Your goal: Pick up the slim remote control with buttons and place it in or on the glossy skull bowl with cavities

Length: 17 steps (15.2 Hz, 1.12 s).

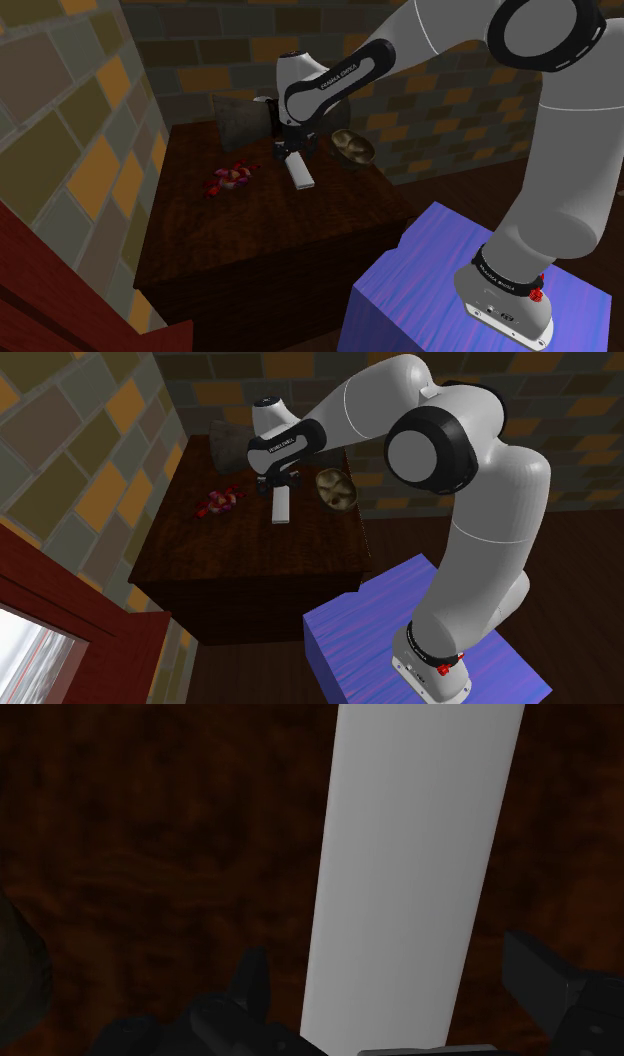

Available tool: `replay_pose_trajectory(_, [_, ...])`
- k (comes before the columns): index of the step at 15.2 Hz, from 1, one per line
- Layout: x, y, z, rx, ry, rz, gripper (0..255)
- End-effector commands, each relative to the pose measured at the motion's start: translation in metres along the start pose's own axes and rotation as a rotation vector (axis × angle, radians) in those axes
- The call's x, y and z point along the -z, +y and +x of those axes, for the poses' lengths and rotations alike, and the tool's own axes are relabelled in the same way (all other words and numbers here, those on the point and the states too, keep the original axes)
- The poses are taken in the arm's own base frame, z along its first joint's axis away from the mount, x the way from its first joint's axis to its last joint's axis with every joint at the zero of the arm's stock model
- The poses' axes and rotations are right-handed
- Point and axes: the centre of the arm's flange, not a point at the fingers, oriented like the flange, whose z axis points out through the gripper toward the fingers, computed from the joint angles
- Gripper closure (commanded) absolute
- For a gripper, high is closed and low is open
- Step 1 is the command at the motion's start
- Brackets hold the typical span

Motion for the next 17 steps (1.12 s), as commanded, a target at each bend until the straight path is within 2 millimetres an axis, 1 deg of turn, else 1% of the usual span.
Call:
replay_pose_trajectory(1, [0.0, 0.0, 0.0, 0.0, 0.0, 0.0, 0])
replay_pose_trajectory(2, [0.0, 0.0, 0.0, 0.0, 0.0, 0.0, 0])
replay_pose_trajectory(3, [0.0, 0.0, 0.0, 0.0, 0.0, 0.0, 255])
replay_pose_trajectory(12, [0.0, 0.0, 0.0, 0.0, 0.0, 0.0, 255])
replay_pose_trajectory(17, [0.026, 0.0, 0.0, 0.0, 0.0, 0.0, 255])
